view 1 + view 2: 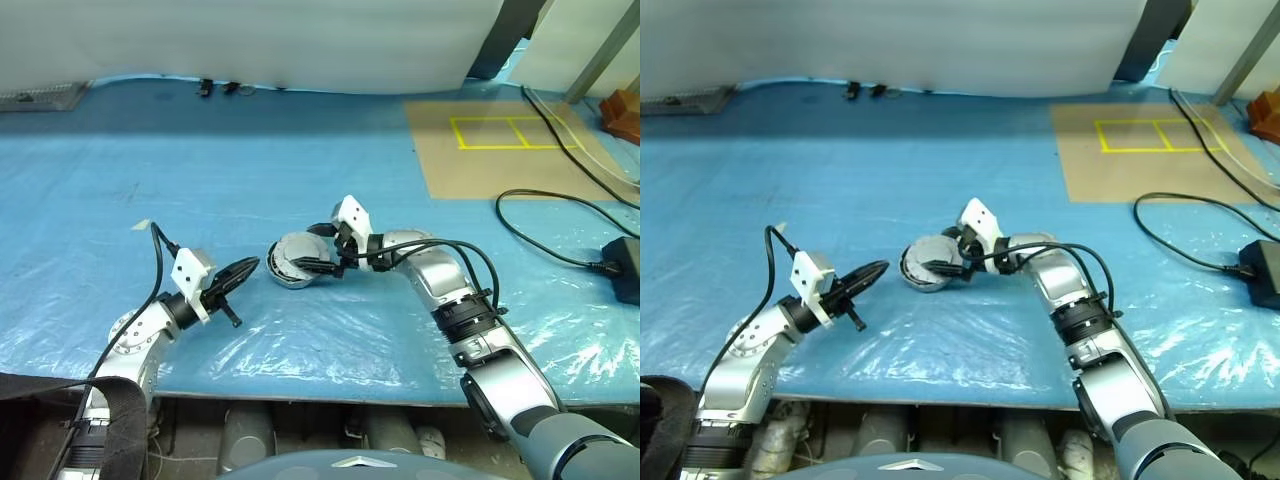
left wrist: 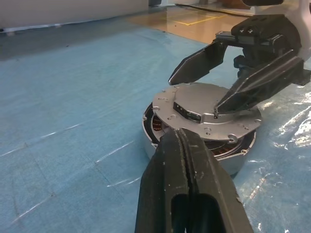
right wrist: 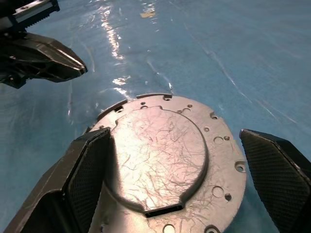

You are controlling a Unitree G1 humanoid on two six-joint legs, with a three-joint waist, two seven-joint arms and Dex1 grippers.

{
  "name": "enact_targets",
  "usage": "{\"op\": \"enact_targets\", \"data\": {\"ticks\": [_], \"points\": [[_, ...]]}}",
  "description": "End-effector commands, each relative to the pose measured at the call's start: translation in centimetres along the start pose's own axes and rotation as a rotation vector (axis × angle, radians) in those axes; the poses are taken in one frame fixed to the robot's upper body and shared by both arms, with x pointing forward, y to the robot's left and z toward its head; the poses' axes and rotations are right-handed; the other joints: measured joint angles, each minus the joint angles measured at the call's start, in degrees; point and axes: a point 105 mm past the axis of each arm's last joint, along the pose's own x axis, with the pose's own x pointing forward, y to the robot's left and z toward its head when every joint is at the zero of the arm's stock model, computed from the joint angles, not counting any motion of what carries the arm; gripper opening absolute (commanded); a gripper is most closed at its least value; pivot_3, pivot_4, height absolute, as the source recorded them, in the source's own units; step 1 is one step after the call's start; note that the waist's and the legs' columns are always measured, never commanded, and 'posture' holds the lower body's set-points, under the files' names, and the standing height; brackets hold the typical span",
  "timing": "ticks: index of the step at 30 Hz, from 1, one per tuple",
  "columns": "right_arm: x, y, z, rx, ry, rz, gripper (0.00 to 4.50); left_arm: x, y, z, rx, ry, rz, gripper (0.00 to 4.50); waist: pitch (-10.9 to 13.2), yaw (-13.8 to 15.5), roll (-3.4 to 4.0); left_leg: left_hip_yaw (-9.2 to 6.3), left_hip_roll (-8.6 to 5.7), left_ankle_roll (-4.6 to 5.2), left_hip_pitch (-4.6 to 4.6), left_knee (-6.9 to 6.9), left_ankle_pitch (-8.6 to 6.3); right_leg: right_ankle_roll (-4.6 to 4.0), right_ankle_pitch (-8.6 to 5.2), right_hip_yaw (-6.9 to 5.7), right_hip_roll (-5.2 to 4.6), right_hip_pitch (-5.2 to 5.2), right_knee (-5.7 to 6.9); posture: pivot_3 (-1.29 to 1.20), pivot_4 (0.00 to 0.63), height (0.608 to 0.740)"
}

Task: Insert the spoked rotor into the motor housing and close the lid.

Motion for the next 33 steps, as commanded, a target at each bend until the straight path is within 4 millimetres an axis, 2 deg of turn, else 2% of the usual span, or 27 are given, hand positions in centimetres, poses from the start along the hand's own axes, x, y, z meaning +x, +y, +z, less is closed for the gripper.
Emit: {"op": "enact_targets", "data": {"ticks": [1,7,13,21,22,26,29,33], "points": [[0.3,0.8,0.6,-0.068,-0.009,0.039,4.47,-0.1,0.0,0.9,0.016,-0.031,0.002,0.00,0.00,-0.26,0.00,0.00,0.01,0.00,0.00,-0.01,0.00,0.00,0.00,0.00,0.01,0.00,0.00,0.00,0.150,0.740],[0.7,0.8,-0.2,-0.093,0.016,0.024,4.47,0.4,0.1,1.1,0.014,-0.031,-0.006,0.00,0.00,-0.46,0.00,0.00,0.00,0.01,0.03,0.01,0.00,-0.01,0.01,0.01,0.01,0.01,0.04,0.00,0.150,0.740],[1.3,0.7,1.0,-0.170,-0.026,0.015,4.47,0.9,-0.1,1.0,0.005,-0.030,-0.015,0.00,0.00,-0.55,0.00,0.01,0.01,0.01,0.10,0.02,0.00,-0.04,0.02,0.03,0.01,0.02,0.08,0.00,0.150,0.740],[1.8,1.3,-0.5,-0.116,0.050,0.070,4.47,0.8,0.0,0.9,0.004,-0.025,-0.007,0.00,0.00,-0.57,0.00,0.01,0.00,0.04,0.12,0.03,0.01,-0.05,0.03,0.04,0.01,0.04,0.11,0.00,0.150,0.740],[1.8,1.3,-0.5,-0.109,0.053,0.069,4.07,0.7,0.0,0.9,0.004,-0.026,-0.004,0.00,0.00,-0.57,0.00,0.01,0.01,0.04,0.16,0.03,0.01,-0.05,0.03,0.04,0.01,0.08,0.11,0.00,0.150,0.740],[2.1,0.8,-0.2,-0.114,0.050,0.043,2.97,0.5,0.4,1.0,0.009,-0.033,0.026,0.00,-0.01,-0.59,0.00,0.03,0.01,0.19,0.33,0.03,-0.10,-0.05,0.03,0.05,0.01,0.20,0.11,0.00,0.150,0.740],[2.7,0.4,0.7,-0.145,0.059,0.008,2.97,-0.2,1.1,0.8,0.009,-0.029,0.070,0.00,0.00,-0.87,0.00,0.06,0.01,0.20,0.43,0.03,-0.11,-0.08,0.05,0.09,0.02,0.22,0.13,0.00,0.150,0.740],[3.8,0.8,3.3,-0.216,0.049,0.014,2.97,-1.1,2.3,0.8,0.017,-0.022,0.120,0.00,0.00,-0.83,0.00,0.08,0.02,0.19,0.56,0.03,-0.11,-0.14,0.09,0.12,0.05,0.23,0.20,0.00,0.150,0.740]]}}
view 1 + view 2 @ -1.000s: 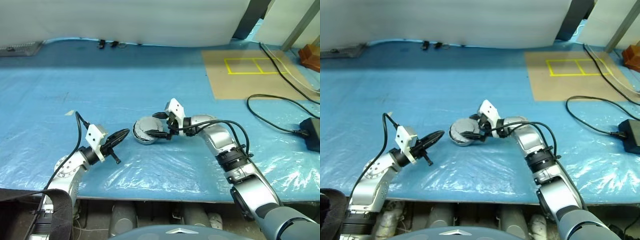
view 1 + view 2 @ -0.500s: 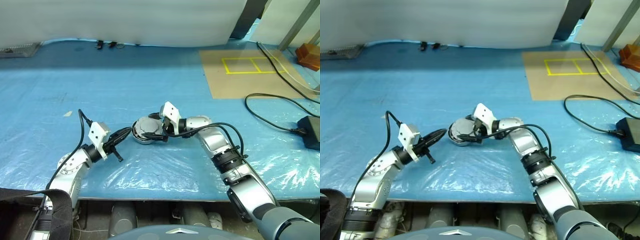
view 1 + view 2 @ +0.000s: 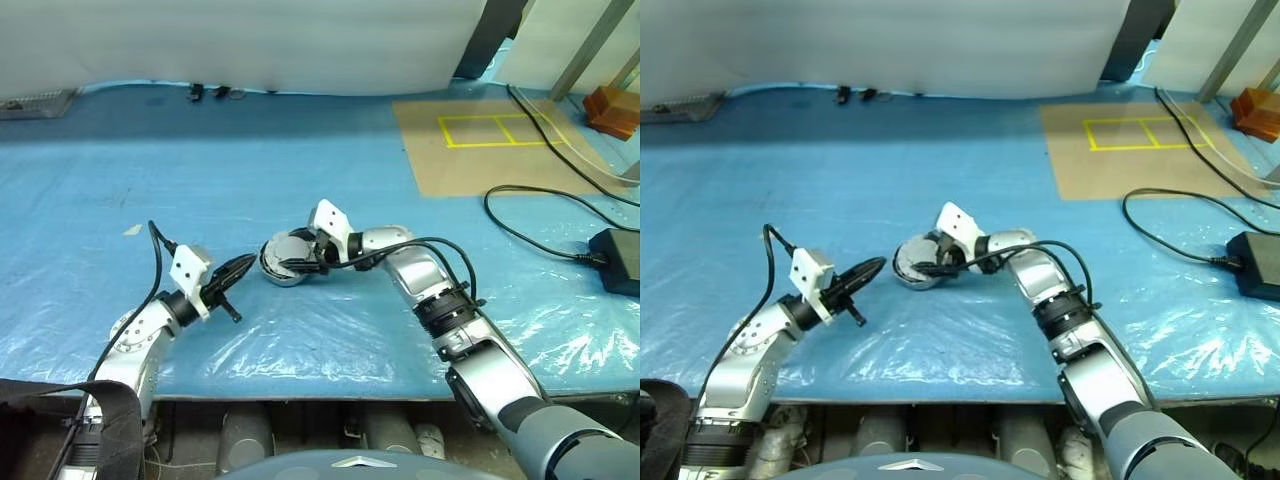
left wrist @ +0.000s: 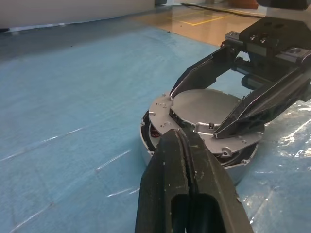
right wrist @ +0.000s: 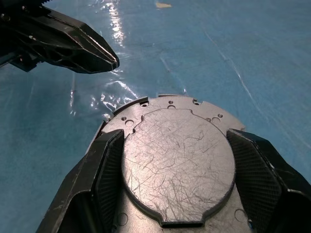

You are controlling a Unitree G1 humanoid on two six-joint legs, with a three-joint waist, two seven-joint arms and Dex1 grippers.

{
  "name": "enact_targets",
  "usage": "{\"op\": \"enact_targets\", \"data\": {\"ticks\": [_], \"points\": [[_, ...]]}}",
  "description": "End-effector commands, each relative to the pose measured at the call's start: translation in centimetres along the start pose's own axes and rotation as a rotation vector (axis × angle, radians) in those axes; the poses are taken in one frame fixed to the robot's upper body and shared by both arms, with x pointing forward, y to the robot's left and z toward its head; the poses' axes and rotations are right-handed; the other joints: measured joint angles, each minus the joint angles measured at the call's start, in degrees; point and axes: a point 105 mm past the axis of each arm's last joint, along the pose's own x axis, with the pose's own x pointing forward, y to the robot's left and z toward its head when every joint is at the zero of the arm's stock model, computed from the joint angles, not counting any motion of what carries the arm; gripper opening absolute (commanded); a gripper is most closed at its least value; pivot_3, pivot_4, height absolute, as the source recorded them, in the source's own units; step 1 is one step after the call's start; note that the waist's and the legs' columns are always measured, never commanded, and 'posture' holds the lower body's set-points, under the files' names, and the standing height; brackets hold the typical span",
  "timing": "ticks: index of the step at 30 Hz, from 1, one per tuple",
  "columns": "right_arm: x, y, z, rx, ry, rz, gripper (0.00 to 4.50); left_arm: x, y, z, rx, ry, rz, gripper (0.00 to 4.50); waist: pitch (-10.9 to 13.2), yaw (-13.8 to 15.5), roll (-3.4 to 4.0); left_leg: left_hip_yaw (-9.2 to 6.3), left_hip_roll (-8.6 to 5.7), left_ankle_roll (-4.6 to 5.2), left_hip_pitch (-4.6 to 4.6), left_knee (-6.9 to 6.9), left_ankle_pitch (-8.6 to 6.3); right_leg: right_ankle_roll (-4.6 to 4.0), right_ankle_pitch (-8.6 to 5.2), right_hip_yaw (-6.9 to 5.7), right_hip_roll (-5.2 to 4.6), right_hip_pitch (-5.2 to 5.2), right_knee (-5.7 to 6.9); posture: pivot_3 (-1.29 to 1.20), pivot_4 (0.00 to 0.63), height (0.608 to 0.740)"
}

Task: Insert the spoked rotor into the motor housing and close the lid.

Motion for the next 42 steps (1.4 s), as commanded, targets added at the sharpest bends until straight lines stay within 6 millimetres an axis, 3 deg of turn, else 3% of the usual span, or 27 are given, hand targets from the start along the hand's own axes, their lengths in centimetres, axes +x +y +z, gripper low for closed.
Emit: {"op": "enact_targets", "data": {"ticks": [1,9,18,29,34,42], "points": [[0.9,-0.2,3.0,-0.084,-0.009,-0.013,2.97,-1.0,1.7,1.0,0.027,-0.034,0.065,0.00,0.00,0.10,0.00,0.00,0.00,0.00,0.00,0.00,0.00,0.00,0.00,0.00,0.00,0.00,0.00,0.00,0.150,0.740],[2.1,-0.2,3.3,-0.073,0.051,-0.028,2.97,-1.3,1.7,0.4,0.023,-0.023,0.080,0.00,0.00,0.27,0.00,0.01,-0.01,-0.05,-0.10,-0.05,0.02,-0.01,0.01,0.02,0.00,-0.03,-0.10,0.00,0.150,0.740],[1.8,-0.1,-2.2,-0.044,0.178,-0.046,2.97,-0.9,1.5,0.1,0.016,-0.022,0.078,0.00,0.00,0.30,0.00,0.05,0.00,-0.02,0.13,-0.05,0.00,-0.01,0.01,0.05,0.00,0.10,-0.05,0.00,0.150,0.740],[1.2,-1.1,-4.7,-0.015,0.204,-0.082,2.97,-0.5,1.2,-0.1,0.013,-0.027,0.060,0.00,-0.11,0.43,0.14,0.06,-0.03,-0.01,0.49,-0.07,-0.02,0.01,-0.01,0.09,-0.02,0.72,-0.12,0.00,0.150,0.740],[1.3,-1.0,-6.3,-0.046,0.250,-0.097,2.97,0.0,0.8,-0.2,0.012,-0.028,0.041,0.00,-0.13,0.48,0.19,-0.01,-0.03,-0.01,1.17,-0.09,-0.03,0.44,-0.25,0.10,-0.04,1.18,-0.12,0.00,0.150,0.740],[1.7,-1.8,-5.7,0.027,0.201,-0.179,2.97,2.1,0.3,1.0,0.010,-0.070,0.008,0.00,-0.14,0.48,0.20,-0.10,-0.18,0.00,1.47,-0.38,-0.03,0.48,-0.28,0.16,-0.13,1.34,-0.23,0.00,0.150,0.740]]}}
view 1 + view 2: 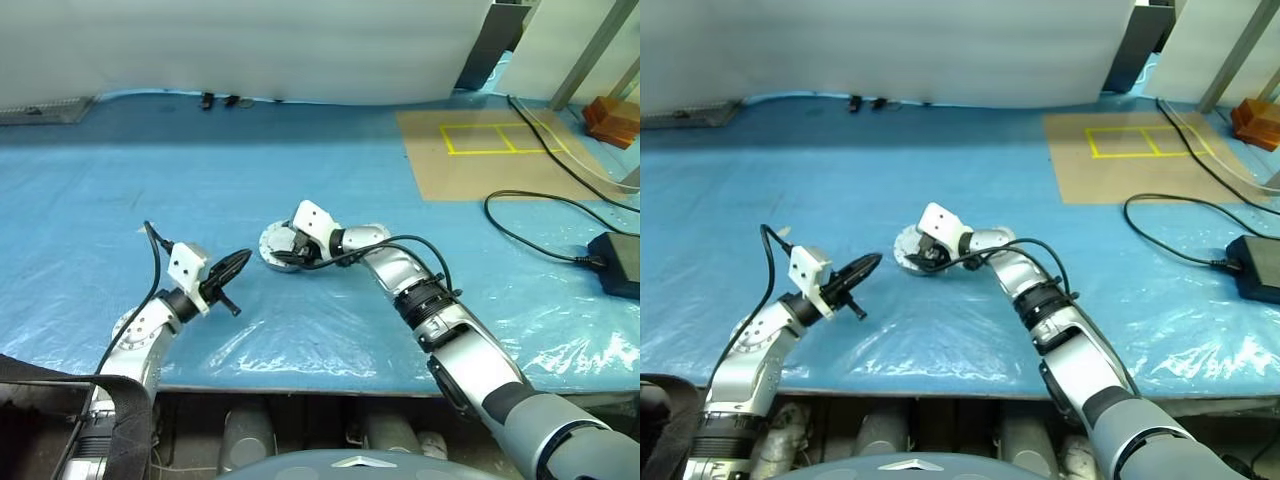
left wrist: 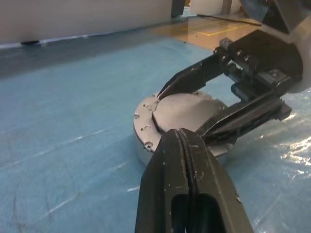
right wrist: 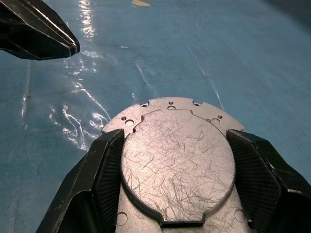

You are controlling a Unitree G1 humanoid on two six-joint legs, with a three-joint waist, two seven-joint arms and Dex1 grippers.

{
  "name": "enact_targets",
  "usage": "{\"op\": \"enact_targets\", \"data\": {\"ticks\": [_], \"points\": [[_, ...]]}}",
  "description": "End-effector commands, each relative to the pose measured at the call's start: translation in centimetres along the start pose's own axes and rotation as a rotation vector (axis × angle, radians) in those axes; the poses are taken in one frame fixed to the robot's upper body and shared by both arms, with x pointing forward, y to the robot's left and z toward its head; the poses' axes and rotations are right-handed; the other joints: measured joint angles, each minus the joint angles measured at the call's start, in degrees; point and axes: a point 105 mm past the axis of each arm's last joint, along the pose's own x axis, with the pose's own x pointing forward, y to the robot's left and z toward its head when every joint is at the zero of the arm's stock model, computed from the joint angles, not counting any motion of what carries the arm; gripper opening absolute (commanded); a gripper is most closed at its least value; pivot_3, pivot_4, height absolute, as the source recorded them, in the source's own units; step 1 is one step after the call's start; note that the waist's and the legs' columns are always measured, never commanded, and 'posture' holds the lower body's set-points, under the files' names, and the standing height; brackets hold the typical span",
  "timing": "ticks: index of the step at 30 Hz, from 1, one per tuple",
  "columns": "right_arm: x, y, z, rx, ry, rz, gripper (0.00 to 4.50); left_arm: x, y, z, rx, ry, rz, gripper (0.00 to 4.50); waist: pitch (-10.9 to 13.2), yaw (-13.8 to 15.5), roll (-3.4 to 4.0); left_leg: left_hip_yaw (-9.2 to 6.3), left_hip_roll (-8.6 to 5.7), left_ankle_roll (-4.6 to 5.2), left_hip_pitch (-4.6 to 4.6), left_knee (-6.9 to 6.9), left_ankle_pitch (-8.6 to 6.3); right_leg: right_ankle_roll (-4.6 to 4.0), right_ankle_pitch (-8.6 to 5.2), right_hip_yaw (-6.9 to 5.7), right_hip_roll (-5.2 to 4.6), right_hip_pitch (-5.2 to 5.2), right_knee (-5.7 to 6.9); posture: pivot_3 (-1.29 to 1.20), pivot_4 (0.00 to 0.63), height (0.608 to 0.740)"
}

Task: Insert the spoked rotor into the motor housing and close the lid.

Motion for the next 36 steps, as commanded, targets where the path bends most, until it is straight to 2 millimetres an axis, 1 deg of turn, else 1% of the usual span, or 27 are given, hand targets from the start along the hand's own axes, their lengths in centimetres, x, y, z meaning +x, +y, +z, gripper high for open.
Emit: {"op": "enact_targets", "data": {"ticks": [1,3,6,8,10,11,14,16,20,21,24,27,29,36], "points": [[-0.4,0.3,-4.4,0.115,0.158,-0.018,2.97,1.3,-0.4,1.0,0.016,-0.035,-0.025,0.00,0.00,-0.02,0.00,-0.02,-0.01,0.00,-0.01,-0.02,0.00,0.01,0.00,0.00,0.00,-0.01,-0.01,0.00,0.150,0.740],[-0.4,0.8,-4.0,0.213,0.149,0.022,2.97,1.7,-0.6,1.1,0.013,-0.043,-0.031,0.00,0.00,-0.04,0.00,-0.04,-0.02,0.00,-0.04,-0.04,0.00,0.01,-0.01,0.01,0.00,-0.05,-0.03,0.00,0.150,0.740],[-0.5,2.4,-3.7,0.345,0.161,0.133,2.97,1.9,-0.8,1.1,0.011,-0.042,-0.043,0.00,-0.02,-0.02,-0.02,-0.06,-0.02,0.01,-0.23,-0.07,0.00,0.01,0.00,0.02,0.00,-0.11,-0.03,0.00,0.150,0.740],[-1.1,3.7,-4.2,0.317,0.206,0.217,2.97,2.0,-0.9,1.0,0.012,-0.040,-0.047,0.00,-0.08,0.00,-0.03,-0.06,0.00,0.01,-0.28,-0.08,0.01,0.01,0.00,0.03,0.01,-0.10,-0.01,0.00,0.150,0.740],[-1.6,4.6,-4.7,0.252,0.245,0.265,2.97,2.0,-0.8,1.1,0.013,-0.039,-0.047,0.00,-0.33,0.00,-0.06,-0.03,0.06,0.00,-0.41,-0.09,0.02,0.06,-0.07,0.03,0.06,-0.17,-0.04,0.00,0.150,0.740],[-1.9,5.1,-5.0,0.213,0.268,0.289,2.97,1.9,-0.8,1.1,0.014,-0.039,-0.045,0.00,-0.45,-0.03,-0.07,0.00,0.04,-0.02,-0.52,-0.17,0.01,-0.21,-0.08,0.06,0.05,-0.25,-0.04,0.00,0.150,0.740],[-2.6,5.9,-5.8,0.120,0.313,0.329,2.97,1.7,-0.5,1.1,0.019,-0.036,-0.039,0.00,-0.75,-0.12,-0.06,0.04,0.03,-0.16,-0.71,-0.22,-0.04,-0.19,-0.43,0.07,0.08,-0.39,-0.01,0.00,0.150,0.740],[-2.7,6.1,-5.8,0.086,0.316,0.342,2.97,1.6,-0.2,1.2,0.024,-0.034,-0.032,0.00,-0.96,-0.13,0.00,0.05,0.03,-0.27,-0.70,-0.23,-0.22,-0.03,-0.58,0.07,0.11,-0.38,0.01,0.00,0.150,0.740],[-2.5,6.2,-5.1,0.103,0.280,0.341,2.97,1.4,0.1,1.2,0.029,-0.029,-0.024,0.00,-1.03,-0.15,0.06,0.06,0.03,-0.39,-0.69,-0.24,-0.41,-0.19,-0.81,0.07,0.12,-0.38,0.00,0.00,0.150,0.740],[-2.2,5.6,-4.8,0.102,0.261,0.302,2.97,1.4,0.2,1.2,0.029,-0.028,-0.024,0.00,-1.03,-0.15,0.05,0.06,0.03,-0.54,-0.68,-0.23,-0.51,-0.18,-0.82,0.07,0.12,-0.37,0.00,0.00,0.150,0.740],[-1.2,3.5,-4.0,0.090,0.211,0.160,2.97,1.4,0.2,1.1,0.031,-0.024,-0.028,0.00,-1.04,-0.33,0.04,0.10,0.05,-0.54,-0.59,-0.28,-0.56,-0.21,-0.84,0.07,0.12,-0.33,0.00,0.00,0.150,0.740],[-1.0,3.0,-3.6,0.100,0.188,0.143,2.97,1.4,0.1,1.1,0.032,-0.022,-0.035,0.00,-1.03,-0.92,0.04,0.10,0.10,-0.61,-0.31,-0.27,-0.51,-0.29,-0.81,0.09,0.13,-0.26,0.12,0.00,0.150,0.740],[-1.0,3.0,-3.6,0.099,0.190,0.150,2.97,1.5,0.2,1.2,0.034,-0.023,-0.037,0.00,-1.02,-0.83,0.06,0.09,0.13,-0.46,-0.20,-0.27,-0.59,-0.03,-0.92,0.08,0.14,-0.21,0.15,0.00,0.150,0.740],[-1.5,2.8,-4.5,0.096,0.224,0.155,2.97,1.6,0.0,1.1,0.032,-0.026,-0.041,0.00,-1.02,-0.46,0.07,0.07,0.12,-0.44,-0.16,-0.23,-0.58,0.01,-0.88,0.09,0.13,-0.11,0.15,0.00,0.150,0.740]]}}
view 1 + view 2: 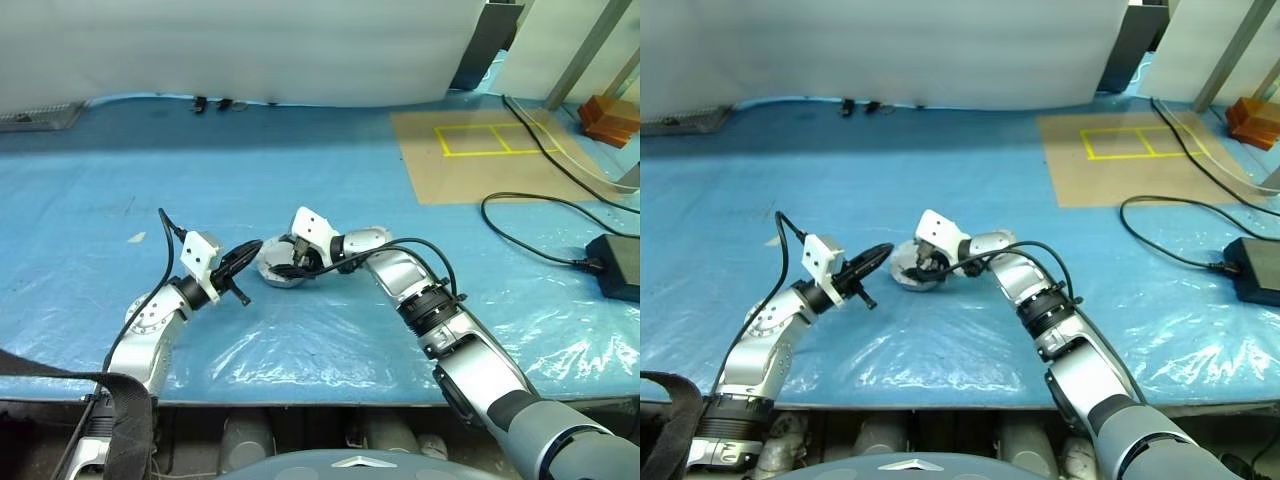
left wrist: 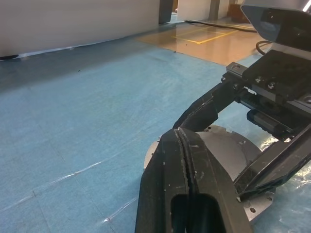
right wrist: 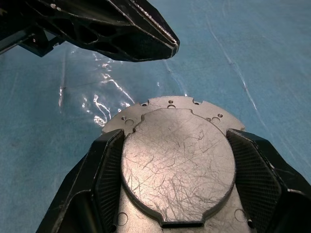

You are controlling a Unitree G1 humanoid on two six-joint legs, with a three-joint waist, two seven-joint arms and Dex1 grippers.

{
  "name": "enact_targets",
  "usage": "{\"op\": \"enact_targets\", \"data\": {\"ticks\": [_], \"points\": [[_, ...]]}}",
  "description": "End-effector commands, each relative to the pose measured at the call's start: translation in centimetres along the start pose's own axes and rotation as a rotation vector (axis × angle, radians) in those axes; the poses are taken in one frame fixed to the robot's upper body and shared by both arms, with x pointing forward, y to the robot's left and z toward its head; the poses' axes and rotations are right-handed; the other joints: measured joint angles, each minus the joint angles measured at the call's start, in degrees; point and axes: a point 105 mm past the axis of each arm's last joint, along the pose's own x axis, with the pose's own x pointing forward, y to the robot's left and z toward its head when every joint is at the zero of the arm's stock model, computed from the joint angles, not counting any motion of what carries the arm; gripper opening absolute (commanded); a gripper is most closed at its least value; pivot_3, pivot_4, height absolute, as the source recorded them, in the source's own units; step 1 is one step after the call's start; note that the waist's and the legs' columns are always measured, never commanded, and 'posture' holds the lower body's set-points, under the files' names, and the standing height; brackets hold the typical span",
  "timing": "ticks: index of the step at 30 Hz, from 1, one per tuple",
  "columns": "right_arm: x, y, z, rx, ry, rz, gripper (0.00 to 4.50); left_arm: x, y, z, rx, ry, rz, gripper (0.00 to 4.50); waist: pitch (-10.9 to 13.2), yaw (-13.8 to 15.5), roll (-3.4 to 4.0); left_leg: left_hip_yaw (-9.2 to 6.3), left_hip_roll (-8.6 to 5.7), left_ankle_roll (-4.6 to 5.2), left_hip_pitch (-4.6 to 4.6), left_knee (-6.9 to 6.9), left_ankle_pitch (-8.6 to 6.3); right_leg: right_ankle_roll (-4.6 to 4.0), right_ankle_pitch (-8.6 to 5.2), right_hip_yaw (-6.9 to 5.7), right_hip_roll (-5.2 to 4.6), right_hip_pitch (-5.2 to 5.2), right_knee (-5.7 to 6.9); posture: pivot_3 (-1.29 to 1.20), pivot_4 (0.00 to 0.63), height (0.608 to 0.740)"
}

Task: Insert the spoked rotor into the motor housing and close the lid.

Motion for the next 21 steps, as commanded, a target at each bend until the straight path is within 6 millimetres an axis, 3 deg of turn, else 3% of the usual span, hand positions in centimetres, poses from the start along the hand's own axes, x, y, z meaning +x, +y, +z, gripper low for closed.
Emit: {"op": "enact_targets", "data": {"ticks": [1,8,14,21], "points": [[-0.4,0.3,-5.1,0.072,0.188,0.002,2.97,0.2,0.2,0.7,0.019,-0.022,0.000,0.00,0.00,0.00,0.01,0.00,0.00,0.00,0.00,0.00,0.00,-0.01,0.01,0.00,0.00,0.00,0.00,0.00,0.150,0.740],[-1.3,-0.3,-5.6,0.106,0.208,0.011,2.97,0.5,-0.1,0.5,0.014,-0.023,-0.008,0.00,-0.02,0.18,0.03,0.04,0.00,0.00,-0.13,-0.02,0.00,-0.34,0.20,0.00,0.01,-0.03,-0.12,0.00,0.150,0.740],[-1.4,-1.0,-5.9,0.097,0.214,-0.021,2.97,0.5,-0.1,0.4,0.015,-0.022,-0.010,0.00,-0.01,0.36,0.04,0.04,0.00,0.01,-0.07,-0.02,0.00,0.00,0.01,0.00,-0.01,0.01,-0.09,0.00,0.150,0.740],[-0.9,-2.1,-6.5,-0.032,0.204,-0.146,2.97,0.8,-0.4,0.3,0.016,-0.021,-0.018,0.00,0.00,0.42,0.06,0.00,0.00,0.01,-0.04,-0.02,0.00,0.02,0.00,0.00,-0.04,0.06,-0.09,0.00,0.150,0.740]]}}
